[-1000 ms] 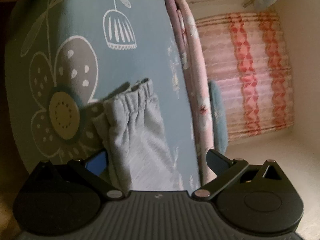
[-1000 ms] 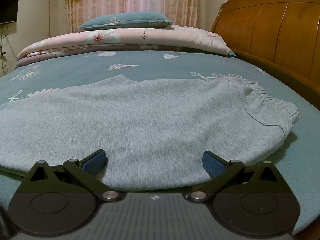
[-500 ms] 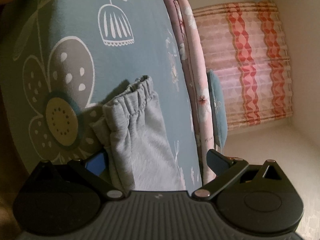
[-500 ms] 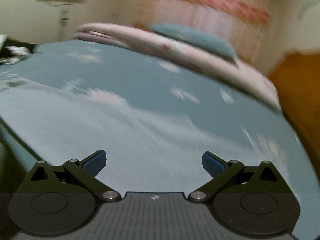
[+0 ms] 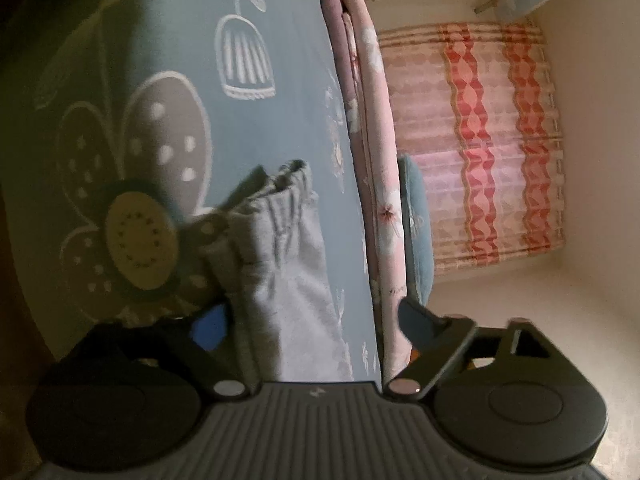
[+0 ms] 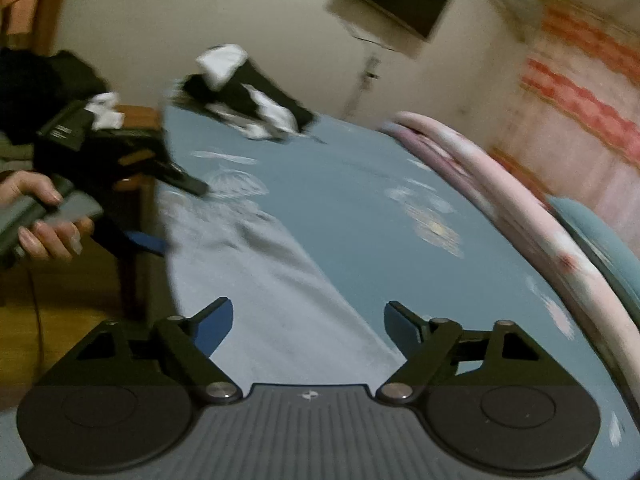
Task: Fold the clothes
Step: 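Close the left gripper on the cuff and lift it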
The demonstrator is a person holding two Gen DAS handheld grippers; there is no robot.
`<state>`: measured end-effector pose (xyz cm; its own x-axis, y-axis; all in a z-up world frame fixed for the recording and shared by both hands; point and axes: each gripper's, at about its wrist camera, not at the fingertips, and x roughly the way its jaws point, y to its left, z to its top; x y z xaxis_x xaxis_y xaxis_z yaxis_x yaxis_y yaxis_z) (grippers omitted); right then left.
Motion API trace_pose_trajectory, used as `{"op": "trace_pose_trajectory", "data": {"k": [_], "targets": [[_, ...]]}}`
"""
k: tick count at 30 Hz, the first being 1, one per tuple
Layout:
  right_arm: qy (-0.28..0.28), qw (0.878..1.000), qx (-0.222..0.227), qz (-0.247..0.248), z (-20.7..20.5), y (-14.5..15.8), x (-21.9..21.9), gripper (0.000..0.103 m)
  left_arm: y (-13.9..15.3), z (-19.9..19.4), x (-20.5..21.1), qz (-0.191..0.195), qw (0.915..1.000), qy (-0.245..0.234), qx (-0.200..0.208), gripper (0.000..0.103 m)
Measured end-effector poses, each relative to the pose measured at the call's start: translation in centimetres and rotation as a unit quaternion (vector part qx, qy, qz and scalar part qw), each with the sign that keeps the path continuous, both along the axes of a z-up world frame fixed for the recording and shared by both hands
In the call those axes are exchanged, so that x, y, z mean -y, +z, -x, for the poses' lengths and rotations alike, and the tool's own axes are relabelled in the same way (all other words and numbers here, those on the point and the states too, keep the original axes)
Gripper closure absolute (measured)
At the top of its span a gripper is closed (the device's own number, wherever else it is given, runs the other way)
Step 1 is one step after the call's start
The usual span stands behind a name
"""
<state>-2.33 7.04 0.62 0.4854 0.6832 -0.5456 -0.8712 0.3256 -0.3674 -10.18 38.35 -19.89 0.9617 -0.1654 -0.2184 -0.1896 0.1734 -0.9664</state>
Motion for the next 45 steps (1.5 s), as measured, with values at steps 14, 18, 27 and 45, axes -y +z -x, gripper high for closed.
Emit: {"op": "trace_pose_trajectory", "data": {"k": [14, 18, 27, 45], "targets": [[0.073, 0.995, 0.016, 0.061, 2.8, -4.3, -8.1, 0.021, 0.2, 1.2, -0.3, -0.031, 0.9991, -0.006, -0.029, 0.091], [0.082, 0.990, 0.059, 0.094, 4.3, -6.1, -10.2, 0.036, 1.4, 1.4, -0.2, -0.037, 0.9992, -0.010, -0.015, 0.091], [0.050, 0.973, 0.164, 0.156, 5.9, -9.6, -13.4, 0.092, 1.6, 1.7, -0.2, -0.025, 0.9996, -0.013, 0.002, 0.091], [0.035, 0.984, 0.125, 0.126, 5.5, -7.8, -13.1, 0.093, -0.4, -3.8, -0.1, 0.035, 0.9992, 0.002, -0.017, 0.049]]}}
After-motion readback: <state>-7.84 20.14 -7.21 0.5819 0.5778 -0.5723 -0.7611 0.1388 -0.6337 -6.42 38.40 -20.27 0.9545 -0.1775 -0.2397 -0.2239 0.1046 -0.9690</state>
